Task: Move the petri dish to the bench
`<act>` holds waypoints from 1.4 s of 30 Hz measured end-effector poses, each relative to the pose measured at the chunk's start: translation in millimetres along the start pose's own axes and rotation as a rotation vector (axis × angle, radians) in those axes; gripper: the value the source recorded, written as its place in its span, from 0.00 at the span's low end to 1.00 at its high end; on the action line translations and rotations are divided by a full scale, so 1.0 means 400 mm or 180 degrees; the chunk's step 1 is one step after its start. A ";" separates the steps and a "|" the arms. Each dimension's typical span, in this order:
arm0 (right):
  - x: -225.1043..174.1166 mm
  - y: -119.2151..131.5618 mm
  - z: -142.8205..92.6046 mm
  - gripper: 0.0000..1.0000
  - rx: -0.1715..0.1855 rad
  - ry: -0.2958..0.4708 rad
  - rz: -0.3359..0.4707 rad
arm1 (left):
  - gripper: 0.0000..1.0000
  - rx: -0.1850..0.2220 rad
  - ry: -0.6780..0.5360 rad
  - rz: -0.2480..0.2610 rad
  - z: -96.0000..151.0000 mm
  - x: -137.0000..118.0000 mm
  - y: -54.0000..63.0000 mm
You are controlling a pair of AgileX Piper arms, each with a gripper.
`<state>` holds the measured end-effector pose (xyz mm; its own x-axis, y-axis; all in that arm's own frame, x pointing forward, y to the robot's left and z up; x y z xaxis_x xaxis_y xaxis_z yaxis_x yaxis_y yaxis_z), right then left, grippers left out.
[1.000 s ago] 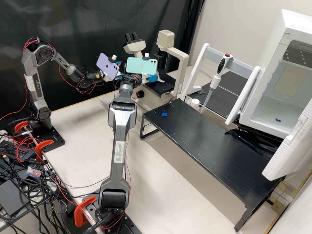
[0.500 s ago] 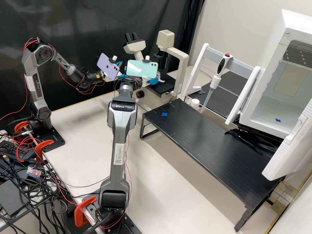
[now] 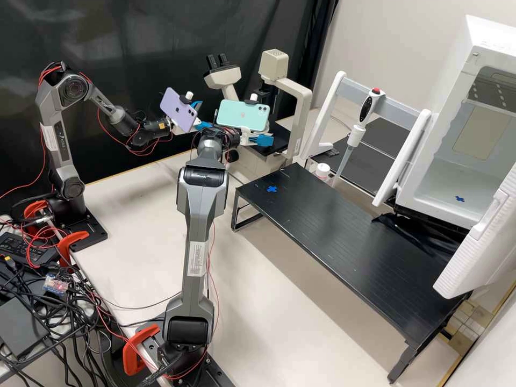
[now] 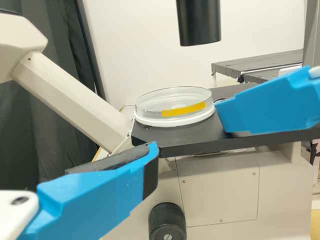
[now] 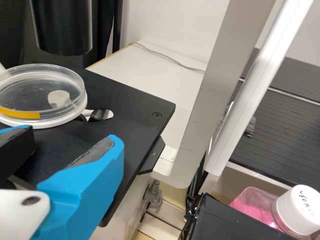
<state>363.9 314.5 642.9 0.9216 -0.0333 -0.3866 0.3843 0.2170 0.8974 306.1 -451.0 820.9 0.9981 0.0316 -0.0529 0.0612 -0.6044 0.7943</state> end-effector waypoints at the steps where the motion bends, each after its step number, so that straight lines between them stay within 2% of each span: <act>1: -0.001 0.000 0.000 1.00 0.0000 0.0000 0.0000 | 1.00 0.0000 0.0000 0.0000 0.000 0.000 0.000; 36: -0.010 0.005 0.003 1.00 -0.0020 -0.0005 -0.0006 | 1.00 0.0000 0.0000 0.0000 0.000 0.000 0.000; 42: -0.032 0.012 -0.015 1.00 0.0007 0.0062 -0.0005 | 1.00 0.0000 0.0000 0.0000 0.000 0.000 0.000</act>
<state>353.7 321.7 650.8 0.9199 -0.0147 -0.3919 0.3857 0.2149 0.8972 306.1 -451.0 820.9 0.9981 0.0316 -0.0529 0.0612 -0.6044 0.7943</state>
